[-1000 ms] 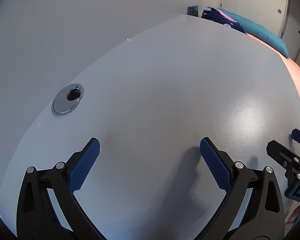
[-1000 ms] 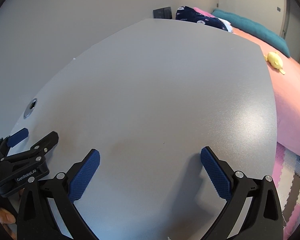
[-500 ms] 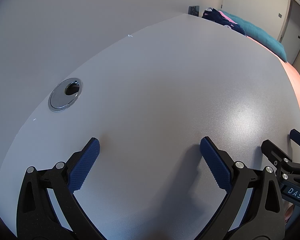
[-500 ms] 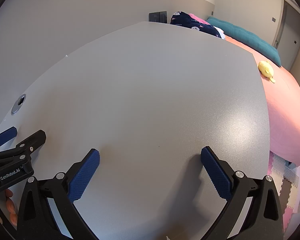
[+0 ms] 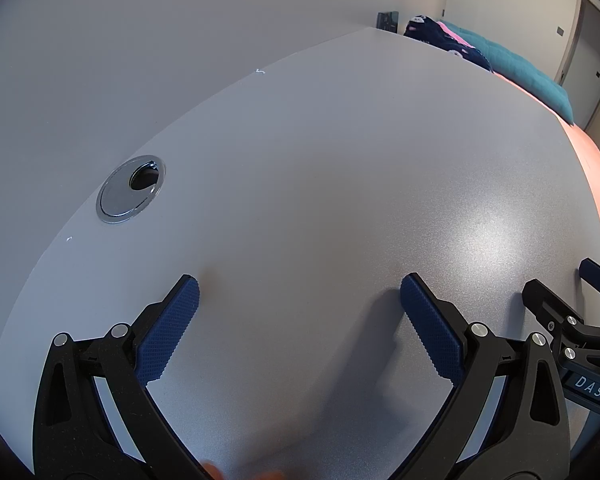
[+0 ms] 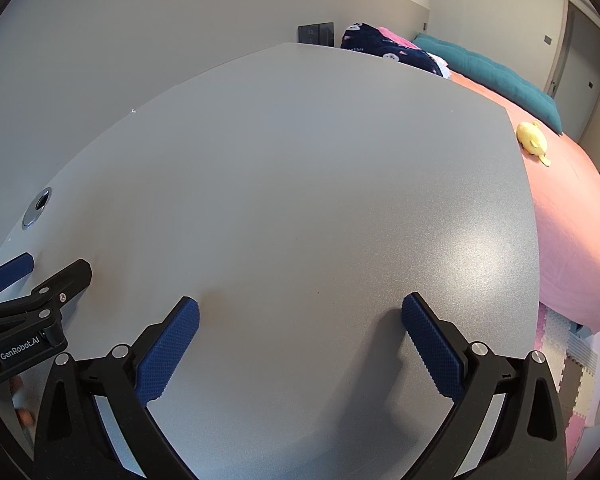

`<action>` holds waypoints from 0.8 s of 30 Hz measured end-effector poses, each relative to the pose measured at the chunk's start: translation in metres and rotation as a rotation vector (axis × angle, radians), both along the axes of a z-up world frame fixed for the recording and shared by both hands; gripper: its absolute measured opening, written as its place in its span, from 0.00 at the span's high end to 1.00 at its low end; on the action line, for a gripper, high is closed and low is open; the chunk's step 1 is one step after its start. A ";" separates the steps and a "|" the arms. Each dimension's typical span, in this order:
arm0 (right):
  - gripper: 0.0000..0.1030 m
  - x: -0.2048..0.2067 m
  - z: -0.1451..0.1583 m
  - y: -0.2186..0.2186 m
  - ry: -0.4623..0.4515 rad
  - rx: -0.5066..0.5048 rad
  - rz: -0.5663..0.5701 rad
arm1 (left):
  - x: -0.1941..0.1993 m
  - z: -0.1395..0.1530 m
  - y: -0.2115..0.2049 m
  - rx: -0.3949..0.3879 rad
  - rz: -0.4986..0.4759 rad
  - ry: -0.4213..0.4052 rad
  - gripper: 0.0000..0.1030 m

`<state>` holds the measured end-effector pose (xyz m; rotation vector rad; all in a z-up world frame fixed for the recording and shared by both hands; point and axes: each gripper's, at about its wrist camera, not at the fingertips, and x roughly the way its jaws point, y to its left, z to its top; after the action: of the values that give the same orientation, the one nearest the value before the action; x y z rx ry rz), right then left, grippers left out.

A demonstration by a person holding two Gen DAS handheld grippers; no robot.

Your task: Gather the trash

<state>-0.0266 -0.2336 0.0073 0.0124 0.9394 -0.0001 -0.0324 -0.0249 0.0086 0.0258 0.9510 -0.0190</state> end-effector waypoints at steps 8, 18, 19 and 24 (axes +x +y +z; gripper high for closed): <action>0.02 0.000 0.000 0.000 0.000 0.000 0.000 | 0.000 -0.001 0.000 0.000 0.000 0.000 0.06; 0.02 0.000 0.000 0.000 0.000 0.000 0.000 | -0.003 0.000 0.001 0.000 0.000 0.000 0.06; 0.02 0.001 0.000 0.000 0.000 0.000 0.000 | -0.003 0.000 0.001 0.000 0.000 0.000 0.06; 0.02 0.000 0.000 0.000 0.000 0.000 0.000 | -0.004 0.000 0.001 0.000 0.000 0.000 0.06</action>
<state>-0.0267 -0.2335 0.0071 0.0123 0.9390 -0.0002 -0.0362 -0.0238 0.0089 0.0259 0.9511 -0.0192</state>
